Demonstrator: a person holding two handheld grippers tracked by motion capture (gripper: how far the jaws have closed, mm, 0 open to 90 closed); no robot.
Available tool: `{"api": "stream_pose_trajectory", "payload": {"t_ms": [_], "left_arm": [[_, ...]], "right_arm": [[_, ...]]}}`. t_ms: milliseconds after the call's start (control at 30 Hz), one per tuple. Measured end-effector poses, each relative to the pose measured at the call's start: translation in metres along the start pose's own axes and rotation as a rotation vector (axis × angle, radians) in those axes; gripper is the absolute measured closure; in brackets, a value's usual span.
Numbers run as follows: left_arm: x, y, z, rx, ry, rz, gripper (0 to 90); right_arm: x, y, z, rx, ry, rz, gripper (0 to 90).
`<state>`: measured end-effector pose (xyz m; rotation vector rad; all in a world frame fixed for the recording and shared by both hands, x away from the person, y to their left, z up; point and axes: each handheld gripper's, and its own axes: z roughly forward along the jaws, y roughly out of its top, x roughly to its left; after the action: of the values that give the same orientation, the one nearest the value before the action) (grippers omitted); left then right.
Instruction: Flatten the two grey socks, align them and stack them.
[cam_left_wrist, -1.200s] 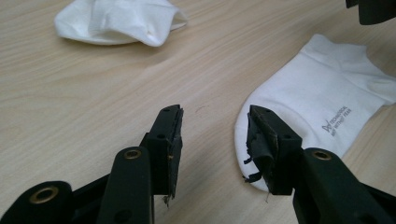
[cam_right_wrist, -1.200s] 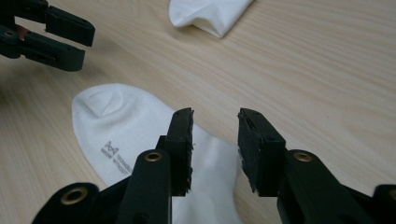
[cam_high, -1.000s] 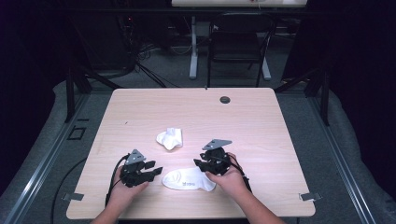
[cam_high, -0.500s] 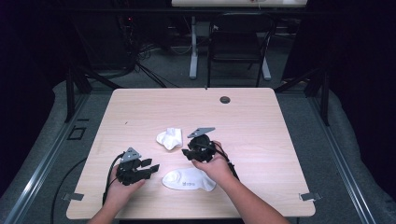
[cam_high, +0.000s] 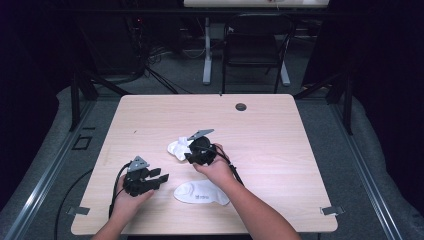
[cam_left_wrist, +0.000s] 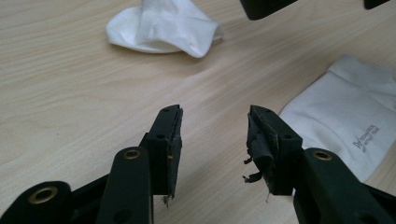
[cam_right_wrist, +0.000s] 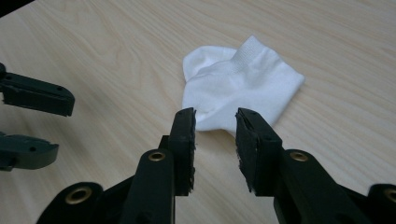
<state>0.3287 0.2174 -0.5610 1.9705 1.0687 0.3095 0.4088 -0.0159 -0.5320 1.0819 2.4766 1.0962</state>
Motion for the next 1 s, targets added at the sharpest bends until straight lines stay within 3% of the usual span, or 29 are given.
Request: {"api": "stream_pose_trajectory", "payload": {"t_ms": [433, 567, 700, 767, 1000], "left_arm": [[0.012, 0.003, -0.008, -0.019, 0.041, -0.035, 55.2], [0.017, 0.002, -0.011, -0.028, 0.051, -0.05, 55.2], [0.02, 0.001, -0.012, -0.031, 0.049, -0.062, 55.3], [0.02, 0.001, -0.013, -0.028, 0.046, -0.062, 55.3], [0.02, 0.001, -0.012, -0.028, 0.044, -0.062, 55.3]], "right_arm": [[0.008, 0.009, 0.043, 0.02, 0.021, -0.025, 67.0], [0.013, 0.011, 0.052, 0.032, 0.005, -0.05, 65.1], [0.017, 0.009, 0.062, 0.066, -0.044, -0.095, 65.0], [0.017, 0.008, 0.064, 0.093, -0.059, -0.097, 68.0], [0.019, 0.009, 0.061, 0.106, -0.077, -0.094, 87.5]]}}
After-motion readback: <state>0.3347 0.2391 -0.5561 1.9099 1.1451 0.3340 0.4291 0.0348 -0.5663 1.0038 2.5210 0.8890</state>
